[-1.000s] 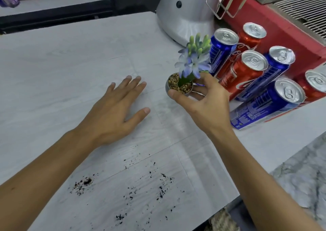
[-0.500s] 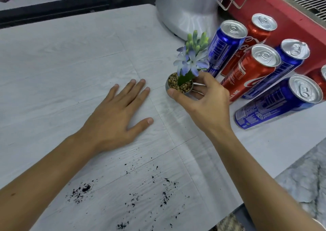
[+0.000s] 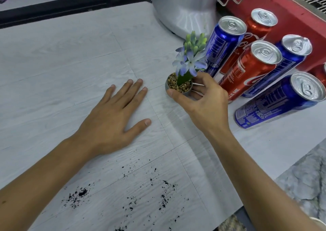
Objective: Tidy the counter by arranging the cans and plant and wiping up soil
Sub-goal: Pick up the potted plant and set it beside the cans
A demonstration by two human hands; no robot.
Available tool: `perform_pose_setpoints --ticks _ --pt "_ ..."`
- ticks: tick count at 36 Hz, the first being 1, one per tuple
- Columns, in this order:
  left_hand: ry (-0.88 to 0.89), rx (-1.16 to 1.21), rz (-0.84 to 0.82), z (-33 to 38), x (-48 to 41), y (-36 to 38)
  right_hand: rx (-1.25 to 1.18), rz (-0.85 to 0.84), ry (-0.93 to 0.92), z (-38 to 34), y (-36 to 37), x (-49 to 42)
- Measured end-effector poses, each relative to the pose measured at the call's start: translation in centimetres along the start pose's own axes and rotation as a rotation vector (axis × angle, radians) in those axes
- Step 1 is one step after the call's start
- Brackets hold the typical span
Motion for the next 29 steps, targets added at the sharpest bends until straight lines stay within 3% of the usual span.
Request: perform_pose_setpoints --ticks 7,16,21,29 --pt "-0.012 0.026 -0.02 0.3 0.0 -0.4 -0.014 -0.01 0.024 0.1 -0.5 0.8" --pt "-0.093 0.312 0.099 2.2 1.4 -2.6 0.202 -0.104 0.078 -0.7 -2.0 4.4" --pt "-0.08 0.261 0.006 3.6 2.8 -3.3 0.482 -0.24 0.029 -1.4 -2.3 7.2" --pt "-0.026 0.23 -0.101 6.9 6.0 -2.6 0.639 -0.354 0.002 -2.8 -2.7 13.5"
Point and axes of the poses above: each hand's wrist, its own x-axis away from the middle knuckle, its own y-axis out of the palm, z = x × y, the point moved 3 cm from there along -x, towards the middle knuckle, and after that the axes turned 13 degrees about -z, right-handed, at the moved point
